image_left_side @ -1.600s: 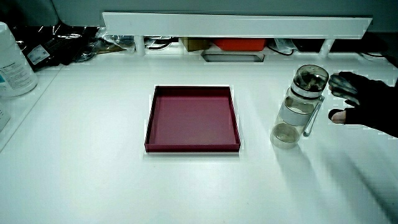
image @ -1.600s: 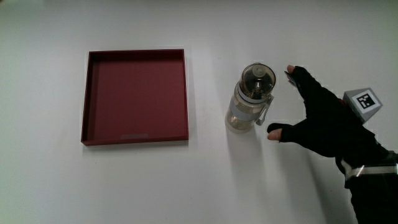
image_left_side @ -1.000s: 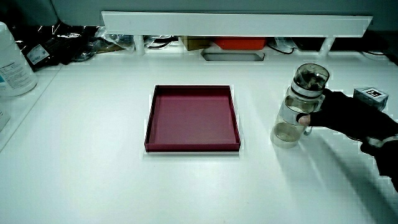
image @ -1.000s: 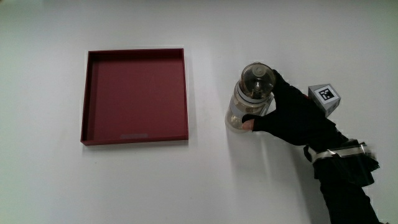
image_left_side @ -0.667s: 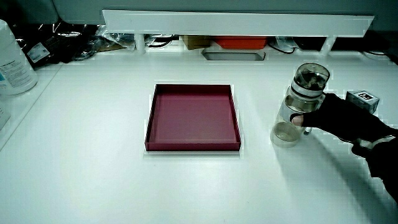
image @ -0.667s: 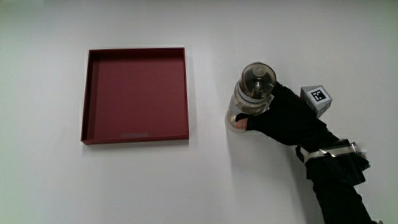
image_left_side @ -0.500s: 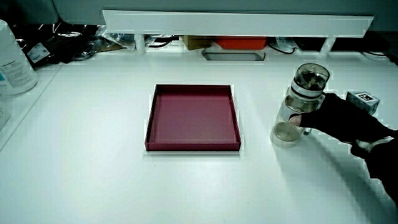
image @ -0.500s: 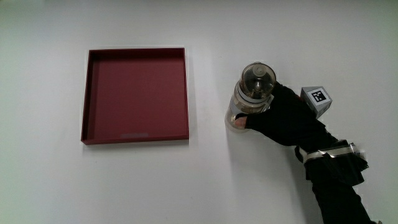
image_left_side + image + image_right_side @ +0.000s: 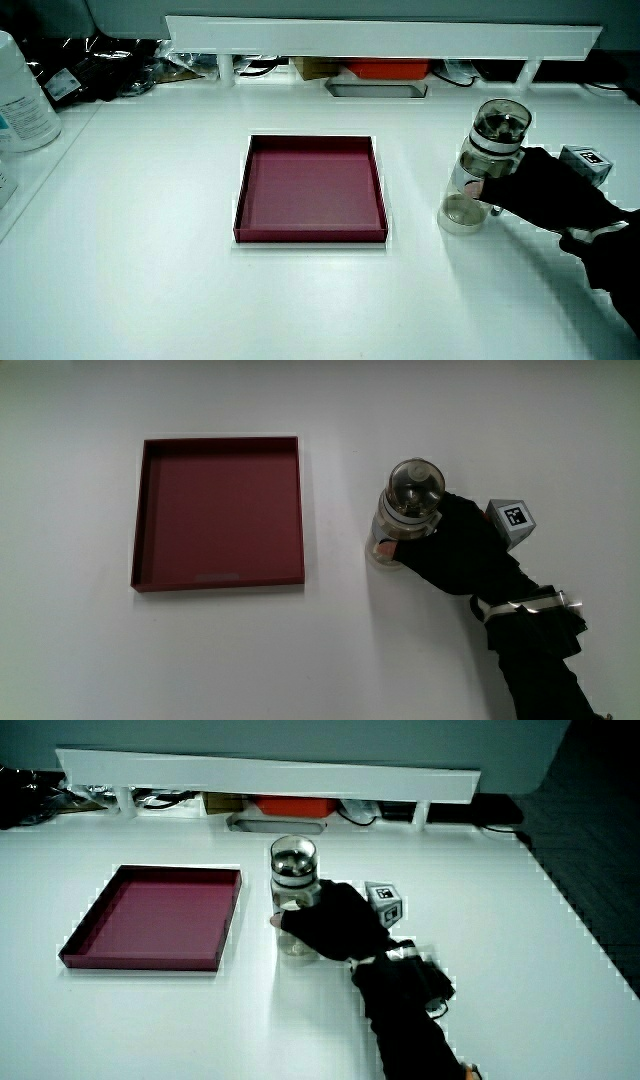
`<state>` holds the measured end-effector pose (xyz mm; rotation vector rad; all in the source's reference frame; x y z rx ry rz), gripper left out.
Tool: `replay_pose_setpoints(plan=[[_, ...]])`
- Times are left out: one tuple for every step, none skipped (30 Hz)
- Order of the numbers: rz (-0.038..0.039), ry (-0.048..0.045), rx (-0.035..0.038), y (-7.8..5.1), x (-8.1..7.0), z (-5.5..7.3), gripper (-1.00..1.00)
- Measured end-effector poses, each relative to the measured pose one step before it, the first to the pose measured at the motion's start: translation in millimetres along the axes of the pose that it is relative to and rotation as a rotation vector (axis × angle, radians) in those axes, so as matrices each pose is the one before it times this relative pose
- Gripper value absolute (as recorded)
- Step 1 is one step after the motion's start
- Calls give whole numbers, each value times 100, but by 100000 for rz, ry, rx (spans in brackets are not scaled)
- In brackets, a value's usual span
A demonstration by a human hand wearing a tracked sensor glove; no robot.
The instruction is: Pick bottle
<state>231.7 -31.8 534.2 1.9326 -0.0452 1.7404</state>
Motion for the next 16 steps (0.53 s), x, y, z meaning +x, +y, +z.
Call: replay_pose_setpoints(plan=[[165,857,26,-47,-292,-93,100],[1289,423,-594,148,217,161,100],[146,821,-182,32,-245,5,100],[449,-672,121,103,-182,50,100],[352,149,-258,99,-367,-64,100],[231,-351,-563,136,-274,-17,100],[807,-190,-509,155,-246,-37,100],[511,-647,-207,163,-412,-131,100],[-1146,-485,-352,209,-534,-237,100],[652,-1291,-557,296,-547,-265,100],[1060,-1574,-1188,394,-313,-153,100],[328,-654,-321,277,-679,-315,100],[1257,104,-935,315,-652,-354,100],[3462,337,-1924,282,-1063,-529,100],[935,120,-719,180,-835,-427,100],[-1573,-562,-79,242,-9,-115,100]])
